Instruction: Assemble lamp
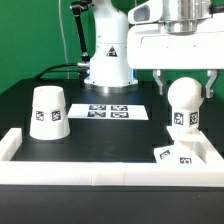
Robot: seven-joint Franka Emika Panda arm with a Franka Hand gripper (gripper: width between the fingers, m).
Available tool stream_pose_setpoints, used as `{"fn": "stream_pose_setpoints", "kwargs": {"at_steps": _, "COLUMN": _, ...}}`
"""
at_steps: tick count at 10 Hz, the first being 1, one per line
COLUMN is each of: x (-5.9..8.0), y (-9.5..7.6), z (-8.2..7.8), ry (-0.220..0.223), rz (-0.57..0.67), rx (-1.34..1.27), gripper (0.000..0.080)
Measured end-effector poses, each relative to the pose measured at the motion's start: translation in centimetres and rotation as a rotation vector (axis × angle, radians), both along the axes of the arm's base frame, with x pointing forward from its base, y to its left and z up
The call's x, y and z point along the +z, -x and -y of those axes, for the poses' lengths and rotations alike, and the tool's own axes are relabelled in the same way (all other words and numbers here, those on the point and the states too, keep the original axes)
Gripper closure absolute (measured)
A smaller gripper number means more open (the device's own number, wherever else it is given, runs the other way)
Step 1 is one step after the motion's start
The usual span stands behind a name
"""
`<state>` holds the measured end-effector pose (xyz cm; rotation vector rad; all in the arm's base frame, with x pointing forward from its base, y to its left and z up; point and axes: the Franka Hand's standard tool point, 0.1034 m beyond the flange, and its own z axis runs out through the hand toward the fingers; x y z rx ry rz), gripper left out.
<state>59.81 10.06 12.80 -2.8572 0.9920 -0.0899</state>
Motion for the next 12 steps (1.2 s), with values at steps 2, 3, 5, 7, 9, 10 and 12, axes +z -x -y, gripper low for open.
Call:
{"fn": "stream_pose_setpoints", "kwargs": {"at_steps": 2, "x": -0.1, "y": 0.0, "z": 0.2, "ry": -0.019, "rz": -0.007, "rx": -0.079, "gripper": 0.0222}}
{"fn": "stream_pose_setpoints", "kwargs": {"at_steps": 3, "x": -0.1, "y": 0.0, "z": 0.1, "ry": -0.028, "rz": -0.012, "rx": -0.117, "gripper": 0.0222}}
{"fn": "stream_pose_setpoints", "kwargs": {"at_steps": 5, "x": -0.1, "y": 0.0, "z": 0.1, "ry": -0.027, "rz": -0.010, "rx": -0.100, "gripper": 0.0136}}
{"fn": "stream_pose_setpoints", "kwargs": {"at_steps": 7, "x": -0.1, "y": 0.1, "z": -0.6, "ry": -0.013, "rz": -0.001, "rx": 0.011, "gripper": 0.0111}}
{"fn": "stream_pose_setpoints", "kwargs": {"at_steps": 9, "x": -0.2, "y": 0.2, "z": -0.9, "ry": 0.014, "rz": 0.017, "rx": 0.223, "gripper": 0.0102}}
{"fn": "stream_pose_setpoints", "kwargs": {"at_steps": 10, "x": -0.4, "y": 0.2, "z": -0.9, "ry": 0.031, "rz": 0.030, "rx": 0.391, "gripper": 0.0101}}
{"fn": "stream_pose_setpoints", "kwargs": {"at_steps": 12, "x": -0.6, "y": 0.3, "z": -0.7, "ry": 0.042, "rz": 0.039, "rx": 0.520, "gripper": 0.0101}}
